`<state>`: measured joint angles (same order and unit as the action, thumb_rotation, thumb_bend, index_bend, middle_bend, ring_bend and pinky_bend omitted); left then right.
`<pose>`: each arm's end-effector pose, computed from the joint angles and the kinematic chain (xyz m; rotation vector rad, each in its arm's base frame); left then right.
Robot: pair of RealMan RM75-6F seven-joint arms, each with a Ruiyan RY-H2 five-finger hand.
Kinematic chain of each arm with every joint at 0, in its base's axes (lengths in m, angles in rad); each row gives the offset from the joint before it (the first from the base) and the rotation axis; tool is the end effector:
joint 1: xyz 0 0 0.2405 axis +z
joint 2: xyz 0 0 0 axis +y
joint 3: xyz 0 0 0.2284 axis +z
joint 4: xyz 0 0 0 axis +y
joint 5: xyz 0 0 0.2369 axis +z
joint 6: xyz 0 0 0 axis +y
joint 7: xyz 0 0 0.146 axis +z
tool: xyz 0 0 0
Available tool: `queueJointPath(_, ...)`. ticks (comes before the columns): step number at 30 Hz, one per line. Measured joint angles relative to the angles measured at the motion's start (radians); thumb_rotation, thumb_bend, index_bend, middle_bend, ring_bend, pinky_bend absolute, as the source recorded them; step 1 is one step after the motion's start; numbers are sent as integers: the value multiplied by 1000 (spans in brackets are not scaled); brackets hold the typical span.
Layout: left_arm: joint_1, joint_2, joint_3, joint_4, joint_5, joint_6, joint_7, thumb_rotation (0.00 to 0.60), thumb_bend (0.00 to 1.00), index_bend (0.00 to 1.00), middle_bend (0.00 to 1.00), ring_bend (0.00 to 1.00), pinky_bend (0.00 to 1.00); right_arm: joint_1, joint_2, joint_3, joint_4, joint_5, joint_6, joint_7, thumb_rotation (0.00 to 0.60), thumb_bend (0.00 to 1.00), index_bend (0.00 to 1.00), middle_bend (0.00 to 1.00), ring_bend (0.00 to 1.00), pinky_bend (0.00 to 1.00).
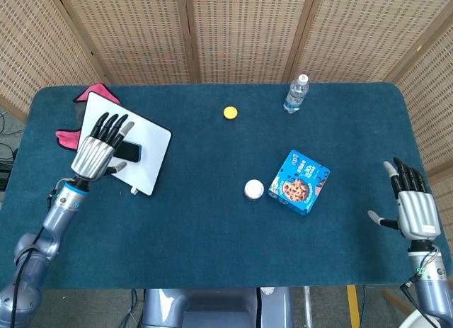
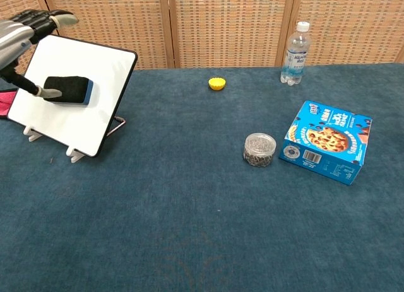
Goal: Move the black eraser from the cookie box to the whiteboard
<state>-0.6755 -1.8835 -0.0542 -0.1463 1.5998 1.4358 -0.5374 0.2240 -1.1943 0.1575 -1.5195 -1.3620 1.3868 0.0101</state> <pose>-0.2578 0.3945 0.0603 -1.6982 -0.3844 -1.1751 -0.2911 -0.2507 0.1205 1.3219 -0.8838 0.9627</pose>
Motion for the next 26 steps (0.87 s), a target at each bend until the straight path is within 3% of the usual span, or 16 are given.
queueJointPath(4,52,69,12,-72,-2,21,-44,600,0,0,0,0,0,-7,6,-5,-15,-12,11,-11,600,0,0,0,0,55)
queueJointPath(10,120,206,28,-327,-11,17,-7,600,0,0,0,0,0,-19,12,-14,-32,-32,33,-26,600,0,0,0,0,49)
queueJointPath(20,270,515,62,-1084,-86,2,257,600,0,0,0,0,0,-69,29,-32,-58,-70,111,-35,600,0,0,0,0,43)
queueJointPath(23,323,596,80,-1247,-100,6,377,600,0,0,0,0,0,-79,36,-34,-64,-78,125,-29,600,0,0,0,0,40)
queueJointPath(26,371,654,99,-1342,-103,16,483,600,0,0,0,0,0,-87,42,-36,-66,-85,133,-19,600,0,0,0,0,40)
